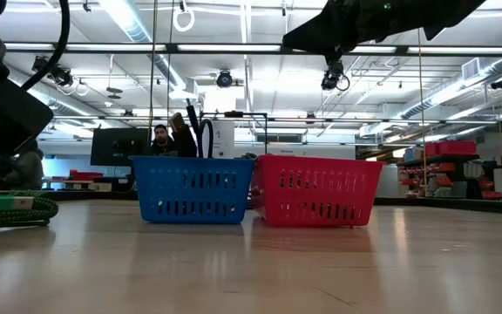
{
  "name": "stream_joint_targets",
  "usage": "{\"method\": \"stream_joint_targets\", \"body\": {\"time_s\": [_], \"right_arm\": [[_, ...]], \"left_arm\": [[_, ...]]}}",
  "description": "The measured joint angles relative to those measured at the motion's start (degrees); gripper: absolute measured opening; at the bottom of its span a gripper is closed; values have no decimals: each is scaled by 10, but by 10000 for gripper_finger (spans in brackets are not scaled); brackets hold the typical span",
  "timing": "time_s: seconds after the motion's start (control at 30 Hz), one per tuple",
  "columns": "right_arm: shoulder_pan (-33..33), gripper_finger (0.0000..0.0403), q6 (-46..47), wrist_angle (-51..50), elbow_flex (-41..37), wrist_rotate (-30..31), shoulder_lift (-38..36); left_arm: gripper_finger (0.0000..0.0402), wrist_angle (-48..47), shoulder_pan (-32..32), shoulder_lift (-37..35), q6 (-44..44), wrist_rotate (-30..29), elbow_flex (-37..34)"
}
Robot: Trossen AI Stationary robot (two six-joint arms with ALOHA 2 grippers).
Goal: Pick & Place USB Port
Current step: Put the black and green USB cable into the red basket
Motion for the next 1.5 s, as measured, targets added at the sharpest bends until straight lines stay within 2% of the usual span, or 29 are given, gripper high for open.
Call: {"method": "stream_joint_targets", "body": {"time_s": [0.23, 0.4, 0.57, 0.7, 0.77, 0.83, 1.0, 1.1, 1.2, 1.3, 1.37, 1.43, 1.5], "right_arm": [[0, 41, 0, -4, 0, 0, 0], [0, 41, 0, -6, 0, 0, 0], [0, 41, 0, -8, 0, 0, 0], [0, 41, 0, -9, 0, 0, 0], [0, 41, 0, -8, 0, 0, 0], [0, 41, 0, -8, 0, 0, 0], [0, 41, 1, 1, 0, -1, 0], [0, 41, 5, 14, 0, -16, 0], [0, 41, 15, 50, 0, -74, 0], [0, 41, 15, 98, 0, -133, 0], [1, 41, 16, 125, 0, -137, 0], [0, 41, 15, 148, 0, -126, 0], [0, 41, 15, 165, 0, -116, 0]], "left_arm": [[20, 11, 2, 0, 0, -6, 1], [20, -15, 4, -19, 20, -15, 28], [20, -150, 4, -43, 38, -27, 82], [20, -315, 4, -53, 57, -54, 152], [20, -392, 4, -53, 79, -94, 197], [20, -474, 3, -53, 108, -162, 246], [19, -577, 9, -54, 218, -412, 353], [19, -581, 23, -54, 326, -550, 393], [19, -549, 52, -54, 440, -642, 407], [19, -476, 93, -54, 566, -667, 404], [19, -421, 122, -54, 650, -667, 404], [19, -361, 152, -54, 739, -653, 404], [19, -295, 183, -54, 821, -608, 404]]}}
